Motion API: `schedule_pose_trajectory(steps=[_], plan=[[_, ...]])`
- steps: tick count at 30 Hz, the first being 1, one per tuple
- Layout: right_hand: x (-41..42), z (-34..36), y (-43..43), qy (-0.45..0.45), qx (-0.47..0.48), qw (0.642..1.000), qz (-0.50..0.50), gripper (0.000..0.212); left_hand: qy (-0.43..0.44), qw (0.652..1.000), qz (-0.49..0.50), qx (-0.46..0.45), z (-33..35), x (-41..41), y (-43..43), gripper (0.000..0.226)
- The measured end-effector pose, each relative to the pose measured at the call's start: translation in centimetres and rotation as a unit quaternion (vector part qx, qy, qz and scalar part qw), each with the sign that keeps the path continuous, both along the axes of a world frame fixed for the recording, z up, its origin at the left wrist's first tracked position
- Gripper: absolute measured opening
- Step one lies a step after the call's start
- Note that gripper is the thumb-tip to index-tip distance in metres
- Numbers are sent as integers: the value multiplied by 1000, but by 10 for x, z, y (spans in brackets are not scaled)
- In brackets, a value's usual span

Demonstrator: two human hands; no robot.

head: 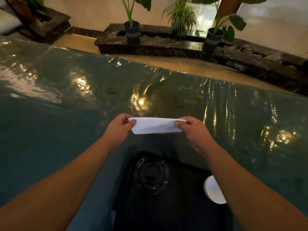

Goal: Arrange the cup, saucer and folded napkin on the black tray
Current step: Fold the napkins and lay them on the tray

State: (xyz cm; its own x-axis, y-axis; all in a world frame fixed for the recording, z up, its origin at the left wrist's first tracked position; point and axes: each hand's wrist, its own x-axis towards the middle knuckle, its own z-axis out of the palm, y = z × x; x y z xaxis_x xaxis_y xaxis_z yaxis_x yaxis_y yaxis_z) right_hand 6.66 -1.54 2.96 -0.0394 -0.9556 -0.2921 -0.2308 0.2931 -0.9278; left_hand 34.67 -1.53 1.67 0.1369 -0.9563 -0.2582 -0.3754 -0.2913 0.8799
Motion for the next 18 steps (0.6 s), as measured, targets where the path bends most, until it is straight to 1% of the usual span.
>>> schedule_pose_trajectory(steps=[1,2,3,4,5,6,7,9,11,14,15,16,18], plan=[[-1,9,0,-63,17,998,-4,10,40,999,5,0,7,-3,0,8],[-2,17,1,-122,32,992,-8,10,105,994,13,9,15,-7,2,14],[-3,22,2,-169,45,984,-15,9,176,984,18,28,19,-10,4,23],[-4,28,4,-208,55,976,-23,10,227,972,10,58,21,-14,9,33],[-6,34,6,-238,60,969,-29,15,254,963,-14,93,22,-18,14,38],[-7,38,8,-268,64,960,-40,19,261,955,-52,132,23,-24,22,37],[-9,41,11,-298,68,951,-50,21,257,947,-91,172,21,-29,29,35],[-15,43,18,-347,81,931,-85,20,255,925,-151,239,17,-41,44,40],[-24,45,27,-365,95,918,-126,20,258,914,-167,265,14,-55,54,41],[-45,38,42,-354,139,905,-191,23,304,907,-120,265,13,-79,61,37],[-53,34,49,-352,160,900,-200,27,325,904,-102,258,13,-85,61,35],[-60,28,56,-349,186,898,-194,33,349,899,-84,250,14,-90,60,33],[-73,17,75,-327,240,902,-147,45,379,893,-49,238,17,-98,57,30]])
